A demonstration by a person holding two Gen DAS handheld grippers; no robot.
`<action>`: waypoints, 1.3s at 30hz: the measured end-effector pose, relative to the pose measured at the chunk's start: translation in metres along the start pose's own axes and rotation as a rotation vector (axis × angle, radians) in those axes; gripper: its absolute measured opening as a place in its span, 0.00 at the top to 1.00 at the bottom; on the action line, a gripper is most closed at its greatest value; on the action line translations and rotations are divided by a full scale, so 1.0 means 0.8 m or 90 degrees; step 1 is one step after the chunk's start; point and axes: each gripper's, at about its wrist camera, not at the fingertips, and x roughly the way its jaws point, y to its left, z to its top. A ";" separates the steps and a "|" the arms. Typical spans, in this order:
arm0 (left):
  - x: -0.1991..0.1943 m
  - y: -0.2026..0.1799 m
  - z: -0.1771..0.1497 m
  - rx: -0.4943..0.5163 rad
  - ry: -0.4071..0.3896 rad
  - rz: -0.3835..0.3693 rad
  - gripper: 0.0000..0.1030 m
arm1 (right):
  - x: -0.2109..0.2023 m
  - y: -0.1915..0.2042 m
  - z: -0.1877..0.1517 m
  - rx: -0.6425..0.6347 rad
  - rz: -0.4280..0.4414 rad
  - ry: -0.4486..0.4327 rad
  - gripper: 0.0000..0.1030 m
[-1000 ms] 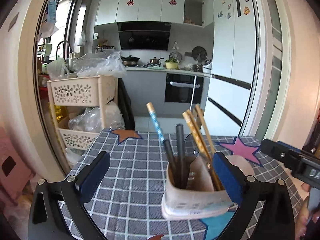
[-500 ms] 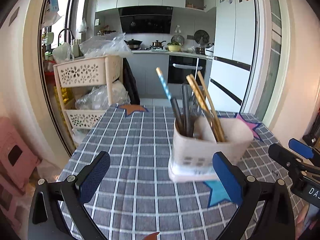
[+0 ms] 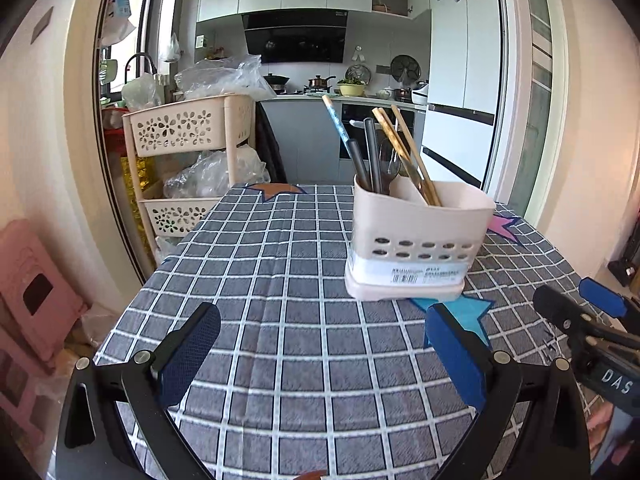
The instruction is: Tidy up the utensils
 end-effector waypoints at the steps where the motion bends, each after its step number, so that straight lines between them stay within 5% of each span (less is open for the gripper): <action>1: -0.002 0.000 -0.004 0.001 0.000 0.000 0.00 | 0.000 0.002 -0.004 -0.004 -0.002 0.001 0.16; 39: -0.009 -0.011 -0.019 0.013 0.009 0.001 0.00 | -0.011 0.005 -0.015 -0.001 -0.036 -0.028 0.16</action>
